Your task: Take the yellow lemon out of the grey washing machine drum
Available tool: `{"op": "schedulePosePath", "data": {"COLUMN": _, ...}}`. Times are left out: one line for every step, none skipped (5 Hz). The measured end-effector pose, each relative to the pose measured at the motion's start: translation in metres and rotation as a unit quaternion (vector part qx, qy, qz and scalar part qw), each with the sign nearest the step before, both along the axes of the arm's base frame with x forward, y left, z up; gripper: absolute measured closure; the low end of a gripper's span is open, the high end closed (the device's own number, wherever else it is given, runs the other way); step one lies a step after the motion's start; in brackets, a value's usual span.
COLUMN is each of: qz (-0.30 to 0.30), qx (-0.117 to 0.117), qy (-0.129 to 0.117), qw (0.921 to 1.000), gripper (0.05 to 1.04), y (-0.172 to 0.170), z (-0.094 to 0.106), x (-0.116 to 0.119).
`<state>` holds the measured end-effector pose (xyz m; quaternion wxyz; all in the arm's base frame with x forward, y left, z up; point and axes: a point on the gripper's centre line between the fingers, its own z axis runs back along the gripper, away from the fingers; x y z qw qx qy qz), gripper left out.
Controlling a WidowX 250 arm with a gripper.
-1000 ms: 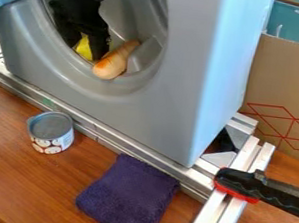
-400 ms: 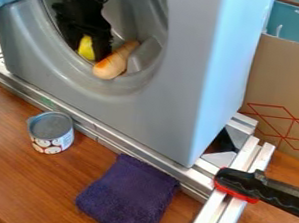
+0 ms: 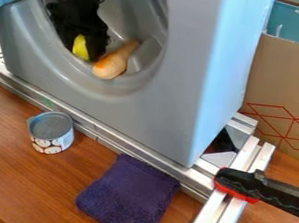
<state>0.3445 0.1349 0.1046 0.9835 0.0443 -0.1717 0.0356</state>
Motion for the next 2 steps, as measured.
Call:
{"op": "schedulePosePath", "data": {"qz": 0.028, "qx": 0.022, "qy": -0.031, "qw": 0.9989, "gripper": 0.294, "y": 0.001, "z": 0.025, "x": -0.016}}
{"op": "schedulePosePath", "data": {"qz": 0.061, "qx": 0.030, "qy": -0.046, "qw": 0.9966, "gripper": 0.294, "y": 0.012, "z": 0.050, "x": -0.049}}
